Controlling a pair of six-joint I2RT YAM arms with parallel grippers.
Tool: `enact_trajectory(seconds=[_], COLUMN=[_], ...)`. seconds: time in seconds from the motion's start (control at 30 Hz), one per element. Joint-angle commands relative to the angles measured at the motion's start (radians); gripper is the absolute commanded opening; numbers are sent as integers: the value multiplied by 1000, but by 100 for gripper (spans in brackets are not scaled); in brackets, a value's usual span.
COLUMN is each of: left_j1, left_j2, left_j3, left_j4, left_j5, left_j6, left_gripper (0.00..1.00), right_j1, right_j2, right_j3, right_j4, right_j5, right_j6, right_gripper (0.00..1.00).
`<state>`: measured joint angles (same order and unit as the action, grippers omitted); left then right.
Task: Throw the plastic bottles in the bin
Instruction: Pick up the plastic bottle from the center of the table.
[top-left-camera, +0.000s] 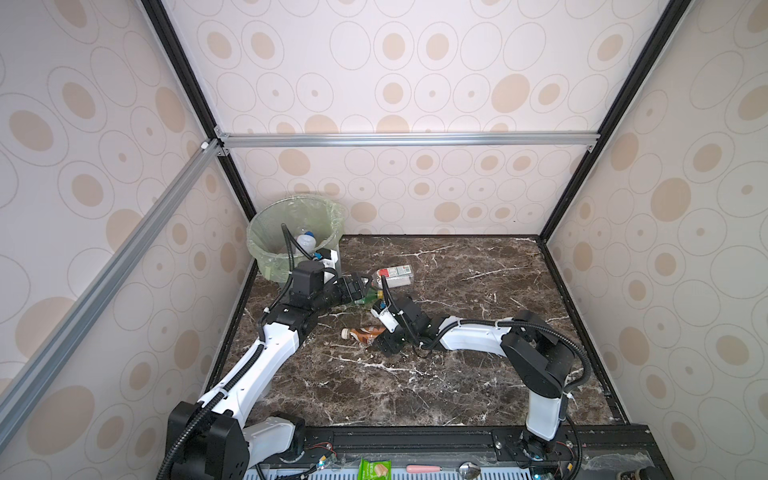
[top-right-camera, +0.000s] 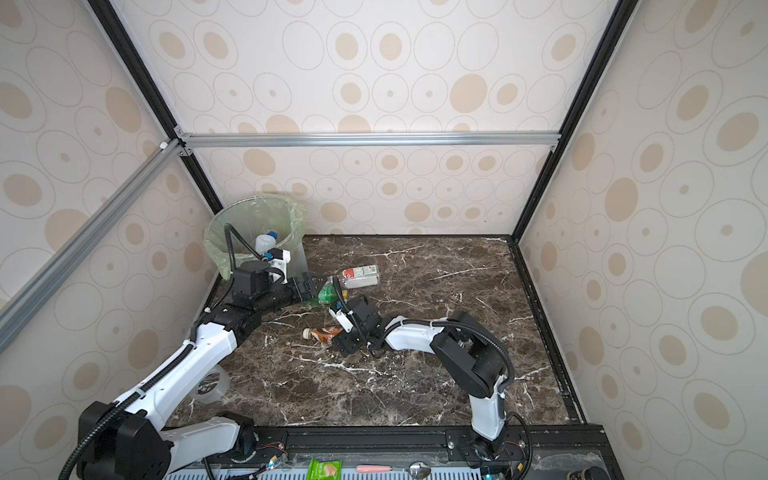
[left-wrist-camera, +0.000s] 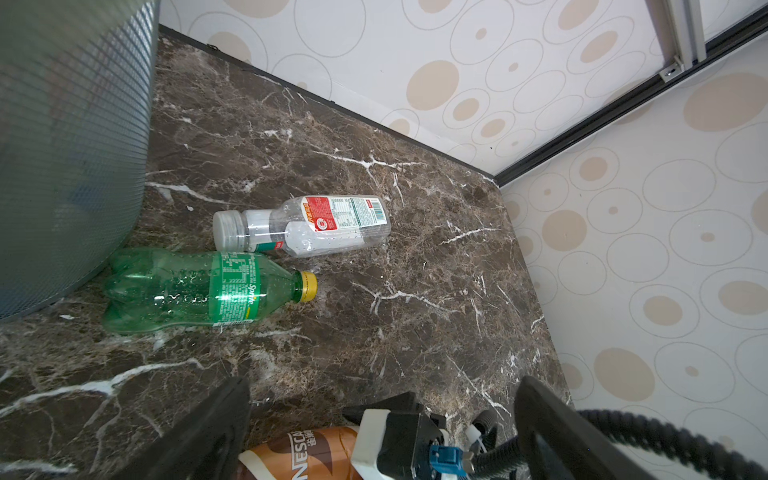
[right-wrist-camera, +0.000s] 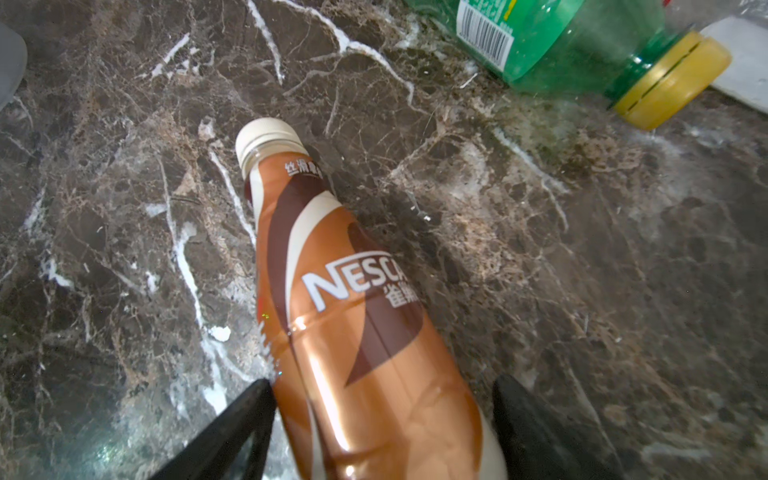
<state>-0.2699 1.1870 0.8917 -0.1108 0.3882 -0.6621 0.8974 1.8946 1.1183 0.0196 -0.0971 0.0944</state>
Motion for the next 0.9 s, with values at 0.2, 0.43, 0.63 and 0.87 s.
enact_trajectory(seconds=[0.2, 0.43, 0.63, 0.87], left_j1=[8, 9, 9, 9], left_j2=[-27, -24, -25, -24], left_j3=[-5, -16, -25, -33], left_j4=[19, 31, 40, 55], left_j5=[7, 10, 17, 31], left_j6=[-8, -15, -23, -41], left_gripper=[99, 99, 99, 99], right_j1=[7, 7, 7, 7], right_j2=[31, 15, -14, -78], right_j3=[29, 6, -29, -69], right_j4=[-27, -24, -14, -14], right_j5=[14, 21, 32, 47], right_j6=[-22, -10, 10, 32], right_gripper=[75, 64, 57, 55])
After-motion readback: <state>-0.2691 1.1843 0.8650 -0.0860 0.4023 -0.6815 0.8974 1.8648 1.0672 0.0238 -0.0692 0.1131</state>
